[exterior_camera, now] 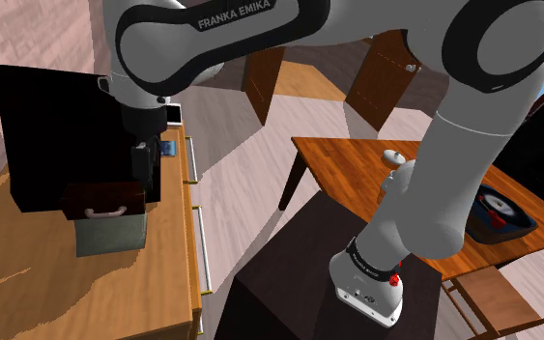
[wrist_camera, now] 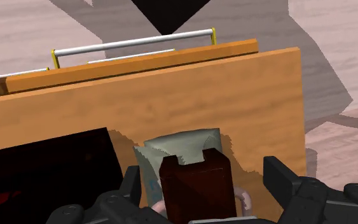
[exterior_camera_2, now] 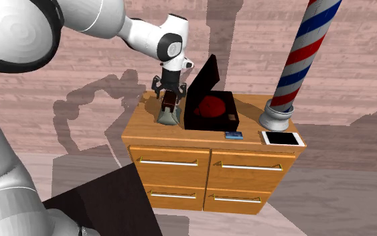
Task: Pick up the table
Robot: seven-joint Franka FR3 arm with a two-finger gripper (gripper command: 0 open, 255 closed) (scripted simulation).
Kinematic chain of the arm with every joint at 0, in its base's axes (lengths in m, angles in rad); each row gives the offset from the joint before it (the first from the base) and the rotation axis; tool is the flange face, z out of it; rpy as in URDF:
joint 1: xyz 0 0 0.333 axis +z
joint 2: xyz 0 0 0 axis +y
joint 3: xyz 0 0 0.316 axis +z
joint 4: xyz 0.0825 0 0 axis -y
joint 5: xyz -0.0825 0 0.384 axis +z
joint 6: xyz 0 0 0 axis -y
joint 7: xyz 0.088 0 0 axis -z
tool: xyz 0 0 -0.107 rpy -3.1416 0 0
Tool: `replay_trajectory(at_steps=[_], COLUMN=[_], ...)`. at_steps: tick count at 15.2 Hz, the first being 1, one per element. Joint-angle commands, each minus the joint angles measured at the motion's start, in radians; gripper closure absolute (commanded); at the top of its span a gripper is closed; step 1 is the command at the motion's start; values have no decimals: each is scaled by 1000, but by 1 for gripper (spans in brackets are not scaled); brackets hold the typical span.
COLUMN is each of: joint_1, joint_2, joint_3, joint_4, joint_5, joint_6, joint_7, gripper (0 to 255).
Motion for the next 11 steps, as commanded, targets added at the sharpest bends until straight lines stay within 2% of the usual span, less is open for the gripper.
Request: replay_trajectory(at_steps=[1, 8, 10, 11], joint_1=[12, 16, 16, 16], joint_2=[42, 89, 89, 89], joint_3=[10, 8, 8, 8], joint_4=[44, 0, 0, 0], joint_5=[-4, -10, -10, -10], joint_6=[-4, 85, 85, 85], joint_7=[-13, -20, -20, -20], gripper=[0, 0, 0, 255])
